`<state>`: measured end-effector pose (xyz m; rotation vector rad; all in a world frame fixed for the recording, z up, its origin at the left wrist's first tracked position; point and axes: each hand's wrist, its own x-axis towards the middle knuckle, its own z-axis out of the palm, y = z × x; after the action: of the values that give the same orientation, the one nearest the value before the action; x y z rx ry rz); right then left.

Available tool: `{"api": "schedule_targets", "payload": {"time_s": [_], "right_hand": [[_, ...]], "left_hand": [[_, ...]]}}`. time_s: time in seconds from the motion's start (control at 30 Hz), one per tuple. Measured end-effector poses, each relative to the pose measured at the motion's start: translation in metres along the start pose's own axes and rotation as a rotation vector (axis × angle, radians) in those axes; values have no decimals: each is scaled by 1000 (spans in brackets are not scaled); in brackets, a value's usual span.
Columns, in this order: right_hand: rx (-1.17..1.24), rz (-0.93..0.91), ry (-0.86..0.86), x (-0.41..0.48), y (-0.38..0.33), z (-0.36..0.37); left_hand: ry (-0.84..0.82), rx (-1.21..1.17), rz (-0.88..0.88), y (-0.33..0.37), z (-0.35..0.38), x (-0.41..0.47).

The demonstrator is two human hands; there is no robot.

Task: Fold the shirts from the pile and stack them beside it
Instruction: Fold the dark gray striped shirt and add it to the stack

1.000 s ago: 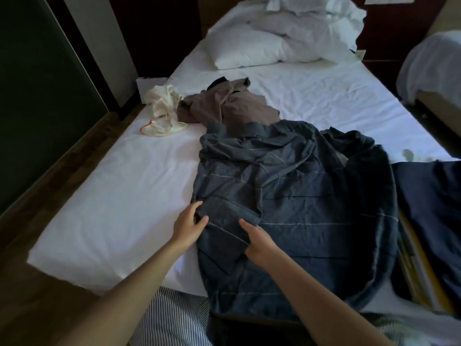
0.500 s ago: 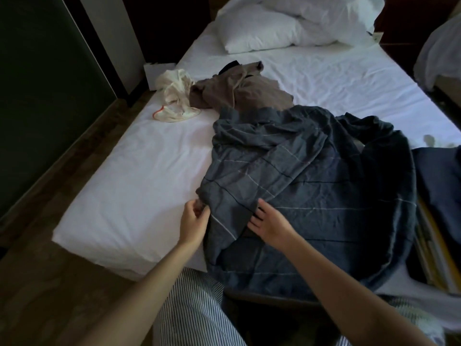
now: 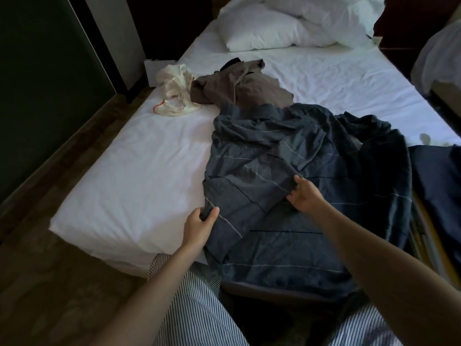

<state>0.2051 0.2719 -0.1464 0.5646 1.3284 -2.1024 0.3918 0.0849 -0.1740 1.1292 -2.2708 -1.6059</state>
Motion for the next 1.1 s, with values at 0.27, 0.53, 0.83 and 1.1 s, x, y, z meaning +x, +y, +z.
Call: {"api": "schedule_targets", "payload": {"time_s": [0.27,0.53,0.83,1.1], "right_hand": [[-47,-45,-115,19,-32,-15],[-136,2,-63,59,-54,-4],[100,-126,14,121,-91,-20],[156,-295,-115,125,-121,-46]], "left_hand": [[17,82,20,-1,3,2],[305,629,230,81,33,32],[-171,1092,591,72,123,62],[-35,1071,763,57,127,73]]}}
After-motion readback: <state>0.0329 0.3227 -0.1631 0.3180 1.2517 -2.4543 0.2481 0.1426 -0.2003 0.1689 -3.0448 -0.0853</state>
